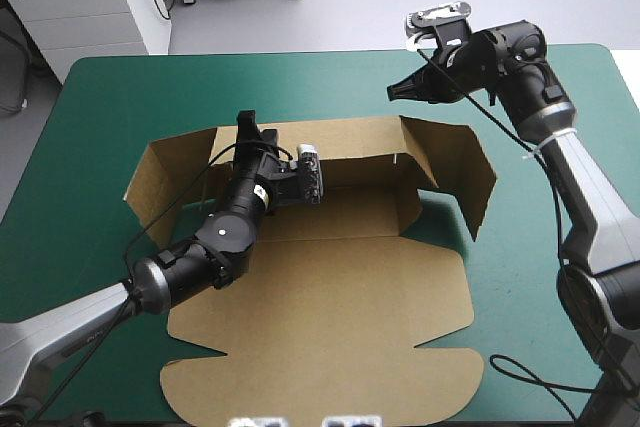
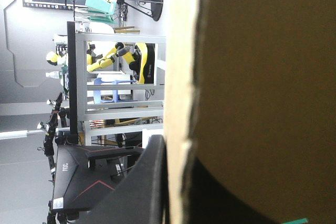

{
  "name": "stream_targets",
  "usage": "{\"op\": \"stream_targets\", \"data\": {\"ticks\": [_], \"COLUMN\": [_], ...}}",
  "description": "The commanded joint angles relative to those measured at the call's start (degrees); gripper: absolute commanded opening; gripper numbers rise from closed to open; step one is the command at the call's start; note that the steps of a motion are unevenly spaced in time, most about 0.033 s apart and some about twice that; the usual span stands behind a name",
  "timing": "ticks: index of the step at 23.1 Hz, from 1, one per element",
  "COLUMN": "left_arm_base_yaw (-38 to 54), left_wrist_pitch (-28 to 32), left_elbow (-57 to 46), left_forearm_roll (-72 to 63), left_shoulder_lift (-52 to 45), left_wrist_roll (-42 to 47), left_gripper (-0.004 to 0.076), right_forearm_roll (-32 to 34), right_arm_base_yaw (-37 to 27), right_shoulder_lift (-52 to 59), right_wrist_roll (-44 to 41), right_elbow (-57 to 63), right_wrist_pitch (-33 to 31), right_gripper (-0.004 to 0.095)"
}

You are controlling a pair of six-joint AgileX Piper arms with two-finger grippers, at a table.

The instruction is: Fold the box

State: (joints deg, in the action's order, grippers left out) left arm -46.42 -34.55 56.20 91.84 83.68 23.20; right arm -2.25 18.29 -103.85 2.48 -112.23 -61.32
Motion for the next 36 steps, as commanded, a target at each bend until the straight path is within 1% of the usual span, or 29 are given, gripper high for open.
{"op": "stream_targets", "data": {"ticks": [1, 5, 6, 9, 13, 14, 16, 20, 23, 24, 25, 26, 27, 29, 30, 31, 32, 36], "left_arm_base_yaw": [0.0, 0.0, 0.0, 0.0, 0.0, 0.0, 0.0, 0.0, 0.0, 0.0, 0.0, 0.0, 0.0, 0.0, 0.0, 0.0, 0.0, 0.0], "left_wrist_pitch": [-3.33, -3.9, -3.88, -3.28, -3.02, -3.02, -3.02, -3.1, -3.23, -3.23, -3.23, -3.23, -3.23, -3.23, -3.23, -3.23, -3.23, -3.11], "left_elbow": [1.45, 1.45, 1.45, 1.45, 1.45, 1.45, 1.45, 1.45, 1.45, 1.45, 1.45, 1.45, 1.45, 1.45, 1.45, 1.45, 1.45, 1.45], "left_forearm_roll": [2.09, 2.09, 2.09, 2.09, 2.25, 2.25, 2.25, 2.25, 2.25, 2.25, 2.25, 2.25, 2.25, 2.25, 2.25, 2.25, 2.25, 2.25], "left_shoulder_lift": [-2.42, -2.42, -2.42, -2.42, -2.31, -2.31, -2.31, -2.31, -2.31, -2.31, -2.31, -2.31, -2.31, -2.31, -2.31, -2.31, -2.31, -2.31], "left_wrist_roll": [1.34, 1.34, 1.34, 1.34, 1.34, 1.34, 1.34, 1.34, 1.34, 1.34, 1.34, 1.34, 1.34, 1.34, 1.34, 1.34, 1.34, 1.34], "left_gripper": [-0.0008, -0.0008, -0.0008, -0.0008, -0.0008, -0.0008, -0.0008, -0.0008, -0.0008, -0.0008, -0.0008, -0.0008, -0.0008, -0.0008, -0.0008, -0.0008, -0.0008, -0.0008], "right_forearm_roll": [0.22, -0.18, -1.2, -3.49, -9.66, -12.15, -14.06, -13.96, -11.74, -10.87, -10.19, -10.06, -10.18, -11.02, -11.47, -11.88, -12.15, -12.3], "right_arm_base_yaw": [-0.68, -1.41, -1.9, -2.45, -2.87, -2.87, -2.87, -2.87, -2.87, -2.87, -2.87, -2.87, -2.87, -2.87, -2.87, -2.87, -2.87, -2.87], "right_shoulder_lift": [1.76, 1.5, 1.5, 1.5, 1.5, 1.5, 1.6, 2.75, 5.34, 6.2, 6.97, 7.28, 7.53, 7.53, 7.53, 7.53, 7.57, 8.86], "right_wrist_roll": [-0.01, 0.12, 1.3, 2.7, 4.07, 5.21, 6.1, 7.22, 8.38, 8.62, 8.86, 9.04, 9.3, 9.3, 9.3, 9.3, 9.3, 9.17], "right_elbow": [-2.35, -2.35, -2.35, -2.35, -2.35, -2.35, -2.35, -1.8, 1.53, 2.84, 4.34, 5.51, 6.67, 7.43, 7.59, 7.59, 7.59, 7.59], "right_wrist_pitch": [-0.49, -3.99, -6.67, -9.54, -10.17, -10.17, -10.17, -10.17, -10.17, -10.17, -10.17, -10.17, -10.17, -10.17, -10.17, -10.17, -10.17, -10.17], "right_gripper": [-0.0019, -0.0019, -0.0019, -0.0019, -0.0019, -0.0019, -0.0019, -0.0019, -0.0004, 0.0021, 0.0074, 0.0151, 0.0261, 0.0392, 0.0431, 0.0465, 0.0476, 0.0461]}}
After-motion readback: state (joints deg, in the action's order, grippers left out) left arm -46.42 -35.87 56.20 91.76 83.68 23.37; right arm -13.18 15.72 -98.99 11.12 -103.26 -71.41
